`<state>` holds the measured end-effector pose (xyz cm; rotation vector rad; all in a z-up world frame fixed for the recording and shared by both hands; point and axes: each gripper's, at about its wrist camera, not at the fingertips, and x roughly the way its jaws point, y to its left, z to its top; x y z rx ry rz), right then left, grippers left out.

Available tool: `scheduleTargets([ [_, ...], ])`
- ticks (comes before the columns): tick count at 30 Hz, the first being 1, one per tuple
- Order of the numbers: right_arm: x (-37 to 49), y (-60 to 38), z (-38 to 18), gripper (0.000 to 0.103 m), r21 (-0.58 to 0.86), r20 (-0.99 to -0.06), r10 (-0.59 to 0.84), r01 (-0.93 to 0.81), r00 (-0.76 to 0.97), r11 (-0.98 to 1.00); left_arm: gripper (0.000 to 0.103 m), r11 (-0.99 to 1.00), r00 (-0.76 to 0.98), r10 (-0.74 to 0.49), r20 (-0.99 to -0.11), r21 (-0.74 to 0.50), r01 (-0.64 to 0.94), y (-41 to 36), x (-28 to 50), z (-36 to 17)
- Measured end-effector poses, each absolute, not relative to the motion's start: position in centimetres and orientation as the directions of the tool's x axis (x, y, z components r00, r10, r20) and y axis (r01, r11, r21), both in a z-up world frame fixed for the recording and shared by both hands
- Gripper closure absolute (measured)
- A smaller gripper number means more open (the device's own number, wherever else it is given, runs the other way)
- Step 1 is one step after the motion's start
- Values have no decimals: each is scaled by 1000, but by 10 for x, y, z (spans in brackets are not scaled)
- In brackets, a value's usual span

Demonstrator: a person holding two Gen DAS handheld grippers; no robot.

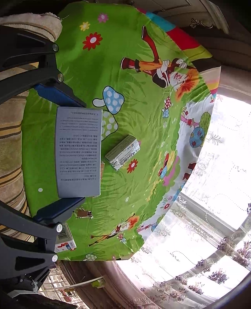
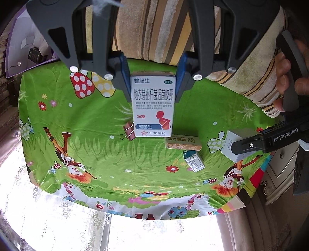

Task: Organize rigid objects
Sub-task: 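Carry both boxes into the storage box and open both grippers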

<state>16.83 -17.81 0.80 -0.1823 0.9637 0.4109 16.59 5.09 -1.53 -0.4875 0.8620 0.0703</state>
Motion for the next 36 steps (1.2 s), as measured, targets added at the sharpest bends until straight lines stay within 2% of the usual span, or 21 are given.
scheduleTargets([
  [21,120,-287,31,58,127,-778,277,-291,564,948,16,930,605,-307,-735,-366,27,-73,141,13],
  [36,103,-359,32,58,140,-764,224,-183,605,973,16,923,532,-382,-755,-344,175,-141,134,18],
])
